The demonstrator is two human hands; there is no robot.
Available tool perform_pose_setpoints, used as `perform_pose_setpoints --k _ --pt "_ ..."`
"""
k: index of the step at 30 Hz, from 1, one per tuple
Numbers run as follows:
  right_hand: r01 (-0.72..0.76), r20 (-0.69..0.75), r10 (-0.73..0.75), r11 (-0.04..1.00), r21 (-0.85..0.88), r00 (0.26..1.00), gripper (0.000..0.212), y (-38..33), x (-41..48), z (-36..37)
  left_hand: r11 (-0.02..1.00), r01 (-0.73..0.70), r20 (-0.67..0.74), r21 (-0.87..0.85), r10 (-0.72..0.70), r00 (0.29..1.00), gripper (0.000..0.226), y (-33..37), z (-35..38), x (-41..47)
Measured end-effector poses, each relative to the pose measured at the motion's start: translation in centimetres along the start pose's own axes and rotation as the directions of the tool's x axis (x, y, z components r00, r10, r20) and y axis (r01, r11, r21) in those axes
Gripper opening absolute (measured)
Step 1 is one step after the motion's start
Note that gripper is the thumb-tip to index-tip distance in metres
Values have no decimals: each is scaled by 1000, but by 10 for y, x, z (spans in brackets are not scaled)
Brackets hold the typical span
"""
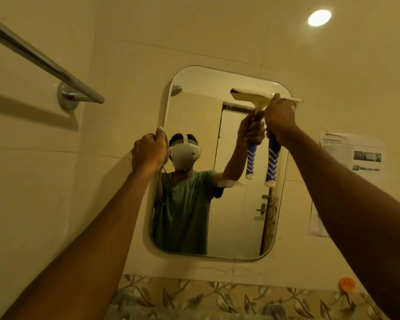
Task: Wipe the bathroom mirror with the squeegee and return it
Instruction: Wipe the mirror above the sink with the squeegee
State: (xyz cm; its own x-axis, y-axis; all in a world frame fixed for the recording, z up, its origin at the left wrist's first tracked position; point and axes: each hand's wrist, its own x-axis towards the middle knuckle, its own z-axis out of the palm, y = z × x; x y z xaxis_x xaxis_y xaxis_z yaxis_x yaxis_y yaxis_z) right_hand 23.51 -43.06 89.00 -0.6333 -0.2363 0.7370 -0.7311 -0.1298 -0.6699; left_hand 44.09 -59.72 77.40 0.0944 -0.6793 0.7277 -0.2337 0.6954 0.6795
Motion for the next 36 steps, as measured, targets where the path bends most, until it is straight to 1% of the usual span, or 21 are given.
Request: perform_pose_setpoints --k 2,4,7,9,11,13,17,19,21,23,25,29,33,35,36 --pt "-29 37 26 998 56 999 45 12 -16 0 1000 -12 2 5 12 1000 62 1 0 0" --pt "-54 83 46 994 92 995 46 38 -44 2 1000 -9 4 0 9 1000 62 3 0 -2" --pt "-51 102 54 998 -25 993 44 90 -97 8 1000 9 5 -11 -9 1000 62 3 0 -4" --pt "-40 91 46 997 -67 995 47 103 -118 6 1000 12 -2 -15 -12 1000 62 3 1 -5" --pt "-30 82 34 998 -48 996 47 93 -113 1 1000 -4 -12 -12 4 1000 60 2 2 -5" --pt "-11 66 12 1000 -18 998 47 70 -90 -5 999 -32 -30 -2 32 999 59 1 3 -6" --pt "108 3 -108 994 -11 994 43 16 -23 -9 996 -86 -70 26 88 994 59 -2 4 -6" --pt "86 -22 -87 996 -13 996 43 -1 1 -7 994 -104 -79 42 107 991 60 -4 5 -5" --pt "42 -12 -42 999 -6 999 45 0 3 -5 994 -104 -74 37 106 992 61 -5 4 -5" --pt "16 55 -18 999 35 998 44 22 -21 -2 996 -90 -64 26 92 994 61 -5 4 -6" --pt "-42 112 36 998 50 993 48 60 -56 5 997 -80 -56 18 81 995 62 -6 4 -8" --pt "-70 98 74 996 -47 992 51 121 -124 16 998 -56 -65 12 56 996 62 -9 6 -8" --pt "-74 160 95 988 -134 983 50 139 -168 9 1000 -20 -61 24 21 998 61 -14 5 -14" --pt "-85 177 112 984 -156 978 48 133 -167 3 1000 1 -53 15 0 999 59 -18 6 -18" --pt "-63 179 92 985 -160 979 47 126 -162 0 1000 10 -50 9 -10 999 58 -19 6 -20"
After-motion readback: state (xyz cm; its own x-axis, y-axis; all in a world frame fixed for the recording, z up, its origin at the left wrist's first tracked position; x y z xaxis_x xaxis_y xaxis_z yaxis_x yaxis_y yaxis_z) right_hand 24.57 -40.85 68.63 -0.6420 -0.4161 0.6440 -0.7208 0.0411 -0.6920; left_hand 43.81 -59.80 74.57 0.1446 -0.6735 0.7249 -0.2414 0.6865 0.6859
